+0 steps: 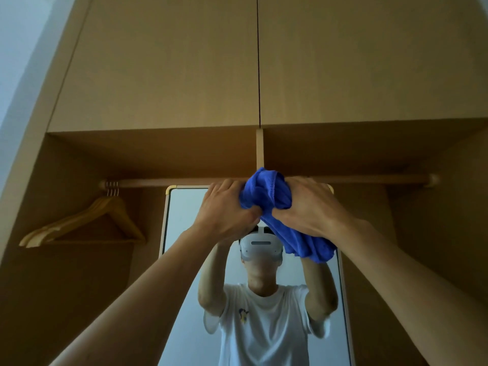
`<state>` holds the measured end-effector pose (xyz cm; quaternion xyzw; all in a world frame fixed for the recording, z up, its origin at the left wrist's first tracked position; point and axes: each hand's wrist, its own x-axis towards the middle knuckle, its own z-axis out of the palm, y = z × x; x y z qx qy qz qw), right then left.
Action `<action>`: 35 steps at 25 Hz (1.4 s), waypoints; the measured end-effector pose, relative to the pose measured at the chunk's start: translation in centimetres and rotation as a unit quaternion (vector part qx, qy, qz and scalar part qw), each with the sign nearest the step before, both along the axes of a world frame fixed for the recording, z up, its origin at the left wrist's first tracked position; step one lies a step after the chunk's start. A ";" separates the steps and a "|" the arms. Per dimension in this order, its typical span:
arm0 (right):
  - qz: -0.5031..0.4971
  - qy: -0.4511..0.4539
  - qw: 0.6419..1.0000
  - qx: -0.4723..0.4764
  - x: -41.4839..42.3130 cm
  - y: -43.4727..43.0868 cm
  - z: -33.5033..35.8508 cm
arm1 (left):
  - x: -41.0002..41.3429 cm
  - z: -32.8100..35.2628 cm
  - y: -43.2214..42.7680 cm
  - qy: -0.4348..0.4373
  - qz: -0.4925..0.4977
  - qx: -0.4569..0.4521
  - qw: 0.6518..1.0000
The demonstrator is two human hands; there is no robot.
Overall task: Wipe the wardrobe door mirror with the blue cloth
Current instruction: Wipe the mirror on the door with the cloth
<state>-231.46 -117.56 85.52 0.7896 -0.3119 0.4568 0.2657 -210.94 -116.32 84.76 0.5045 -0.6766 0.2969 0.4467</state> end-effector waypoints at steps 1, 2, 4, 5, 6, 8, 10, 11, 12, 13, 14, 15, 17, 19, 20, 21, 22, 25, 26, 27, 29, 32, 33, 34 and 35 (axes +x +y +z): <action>-0.005 0.002 1.000 0.002 -0.1 0.5 0.0 | -0.2 0.0 0.5 0.003 -0.003 -0.001 1.000; -0.009 0.004 1.000 0.006 -0.2 1.0 0.1 | -0.3 0.1 1.0 0.004 -0.004 -0.004 1.000; -0.014 0.007 1.000 0.012 -0.4 1.8 0.1 | -0.5 0.1 1.9 -0.004 0.001 -0.012 1.000; -0.014 0.007 1.000 0.012 -0.4 2.1 0.2 | -0.5 0.1 2.3 -0.012 0.006 -0.014 1.000; -0.016 0.008 1.000 0.011 -0.5 2.4 0.3 | -0.6 0.2 2.7 -0.018 0.009 -0.012 1.000; -0.022 0.009 1.000 0.007 -0.6 3.2 0.4 | -0.7 0.2 3.5 -0.017 0.010 -0.011 1.000; -0.027 0.010 1.000 0.006 -0.7 4.0 0.6 | -0.7 0.2 4.2 -0.019 0.009 -0.019 1.000; -0.027 0.011 1.000 0.008 -0.8 4.3 0.6 | -0.6 0.2 4.5 -0.021 0.008 -0.021 1.000; -0.027 0.011 1.000 0.008 -0.8 4.6 0.6 | -0.5 0.2 4.6 -0.022 0.005 -0.021 1.000; -0.028 0.011 1.000 0.007 -0.8 4.7 0.6 | -0.5 0.1 4.6 -0.022 0.003 -0.022 0.999; -0.028 0.011 1.000 0.007 -0.8 4.8 0.6 | -0.4 0.1 4.4 -0.023 0.001 -0.023 0.999; -0.029 0.011 0.999 0.009 -0.7 4.8 0.5 | -0.3 0.1 4.3 -0.023 0.001 -0.024 0.999; -0.028 0.007 0.999 0.014 -0.7 4.7 0.3 | -0.2 0.1 3.9 -0.023 0.000 -0.028 0.999; -0.014 -0.003 1.000 0.015 -0.6 4.7 0.0 | -0.1 -0.1 3.5 -0.028 0.001 -0.036 0.999; -0.004 -0.008 1.000 0.017 -0.5 4.7 -0.1 | 0.0 -0.1 3.4 -0.032 0.003 -0.041 0.999; 0.004 -0.013 1.000 0.020 -0.4 4.8 -0.3 | 0.1 -0.1 3.3 -0.037 0.006 -0.043 0.998; 0.005 -0.017 1.000 0.022 -0.4 4.9 -0.4 | 0.1 -0.1 3.3 -0.041 0.010 -0.042 0.998; -0.033 -0.028 0.999 -0.017 -0.6 5.4 -0.3 | 0.4 0.3 3.3 -0.058 0.033 -0.030 0.997; -0.048 -0.038 0.998 -0.034 -1.0 5.6 -0.1 | 0.5 0.4 3.2 -0.066 0.046 -0.022 0.997; -0.057 -0.052 0.996 -0.048 -1.5 5.8 0.4 | 0.6 0.6 3.2 -0.072 0.057 -0.015 0.996; -0.072 -0.085 0.992 -0.064 -2.8 6.4 1.6 | 0.6 0.9 3.2 -0.077 0.075 -0.008 0.994; -0.145 -0.090 0.983 -0.065 -4.3 7.0 3.3 | 0.6 1.4 3.2 -0.067 0.074 -0.013 0.995; -0.169 -0.089 0.979 -0.066 -4.6 7.0 3.6 | 0.7 1.5 3.2 -0.066 0.071 -0.013 0.995; -0.185 -0.090 0.976 -0.066 -4.8 6.9 3.7 | 0.7 1.4 3.3 -0.066 0.070 -0.013 0.995; -0.193 -0.093 0.975 -0.064 -4.9 6.7 3.8 | 0.6 1.3 3.3 -0.066 0.069 -0.013 0.995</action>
